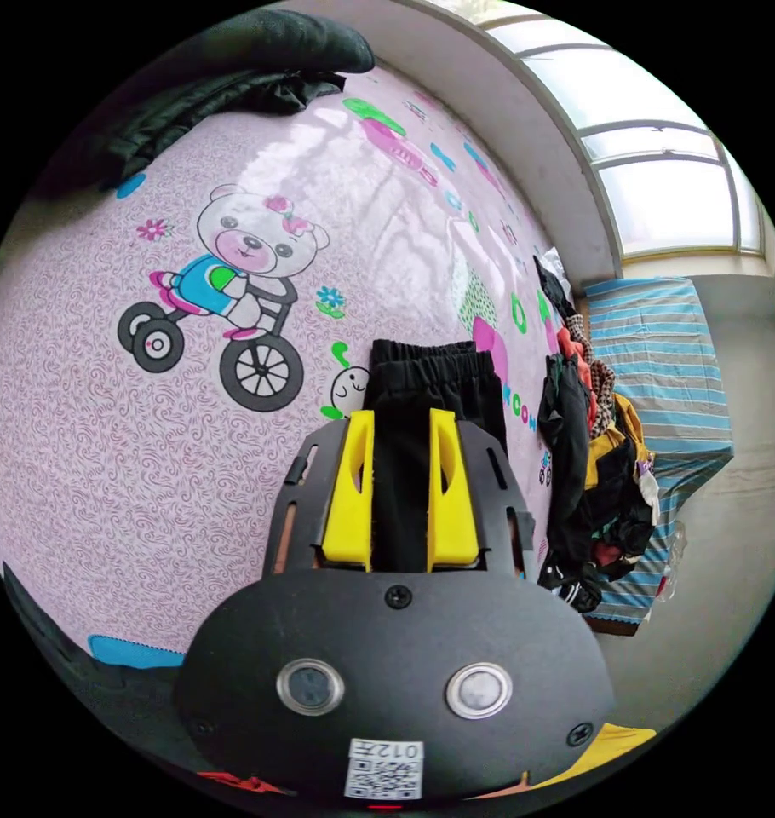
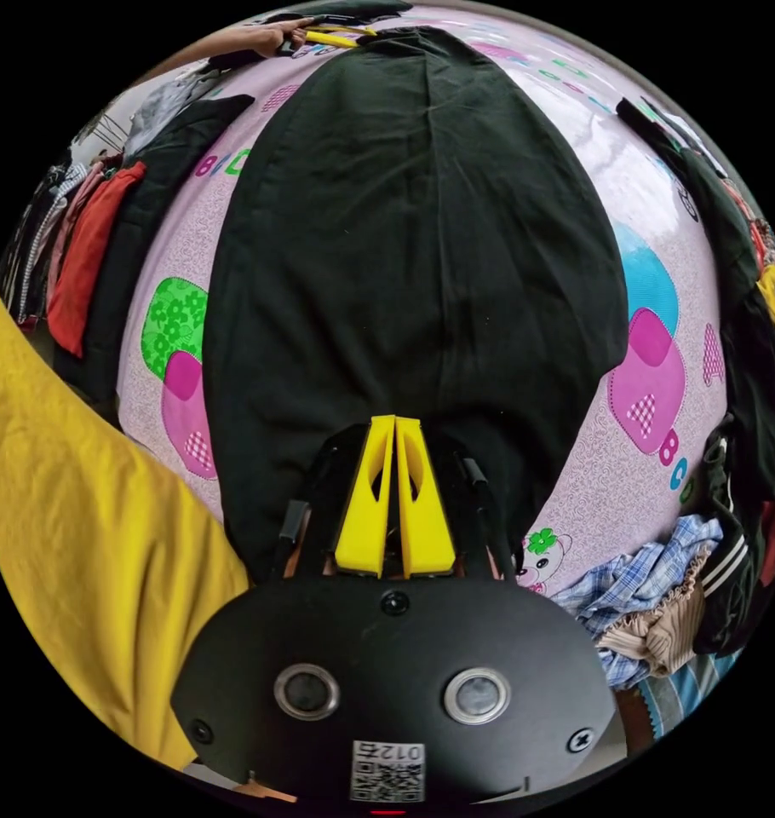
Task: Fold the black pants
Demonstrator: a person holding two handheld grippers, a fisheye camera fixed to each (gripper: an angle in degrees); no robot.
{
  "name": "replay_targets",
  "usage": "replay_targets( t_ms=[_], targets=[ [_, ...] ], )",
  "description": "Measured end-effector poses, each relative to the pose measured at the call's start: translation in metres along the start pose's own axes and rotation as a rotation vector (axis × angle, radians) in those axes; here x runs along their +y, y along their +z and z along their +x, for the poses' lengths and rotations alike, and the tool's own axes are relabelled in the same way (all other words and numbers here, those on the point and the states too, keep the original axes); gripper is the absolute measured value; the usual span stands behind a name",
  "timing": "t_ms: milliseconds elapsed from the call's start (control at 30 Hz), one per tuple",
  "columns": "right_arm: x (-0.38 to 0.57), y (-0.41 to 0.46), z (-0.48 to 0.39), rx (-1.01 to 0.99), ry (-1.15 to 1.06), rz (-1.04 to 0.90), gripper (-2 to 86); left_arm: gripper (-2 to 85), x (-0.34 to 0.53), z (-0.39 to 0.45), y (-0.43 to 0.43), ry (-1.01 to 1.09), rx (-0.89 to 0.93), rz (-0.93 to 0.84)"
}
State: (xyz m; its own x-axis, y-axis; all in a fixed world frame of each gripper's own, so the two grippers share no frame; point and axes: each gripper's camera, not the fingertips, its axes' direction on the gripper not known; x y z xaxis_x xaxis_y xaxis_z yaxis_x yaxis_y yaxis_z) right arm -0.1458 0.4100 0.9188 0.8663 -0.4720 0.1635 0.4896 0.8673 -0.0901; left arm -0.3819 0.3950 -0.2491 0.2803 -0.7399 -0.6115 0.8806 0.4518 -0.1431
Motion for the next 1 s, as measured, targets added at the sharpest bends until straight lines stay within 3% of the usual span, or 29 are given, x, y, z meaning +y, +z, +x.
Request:
replay_targets(
  t_ms=[133, 267, 667, 800, 1000],
  targets=[
    [-0.018, -0.002, 0.011, -0.048, -0.013, -0.021, 0.6, 11.3, -0.008, -0.025, 0.001, 0.044, 0.158, -0.086],
    [-0.029, -0.005, 0.015, -0.049, -0.03, -0.015, 0.6, 12.5, -0.011, -0.033, -0.02, 0.048, 0.027, 0.007],
    [-0.042, -0.011, 0.034, -0.028, -0.051, -0.018, 0.6, 7.2, -0.029, 0.003, 0.014, 0.144, -0.028, -0.08],
    [-0.039, -0.013, 0.043, -0.03, -0.047, -0.014, 0.5, 4.1, -0.012, 0.006, 0.002, 0.126, 0.044, -0.047],
    [-0.029, -0.018, 0.067, -0.063, -0.001, -0.014, 0.4, 2.1, 0.037, 0.062, -0.04, 0.344, 0.121, 0.067]
  ],
)
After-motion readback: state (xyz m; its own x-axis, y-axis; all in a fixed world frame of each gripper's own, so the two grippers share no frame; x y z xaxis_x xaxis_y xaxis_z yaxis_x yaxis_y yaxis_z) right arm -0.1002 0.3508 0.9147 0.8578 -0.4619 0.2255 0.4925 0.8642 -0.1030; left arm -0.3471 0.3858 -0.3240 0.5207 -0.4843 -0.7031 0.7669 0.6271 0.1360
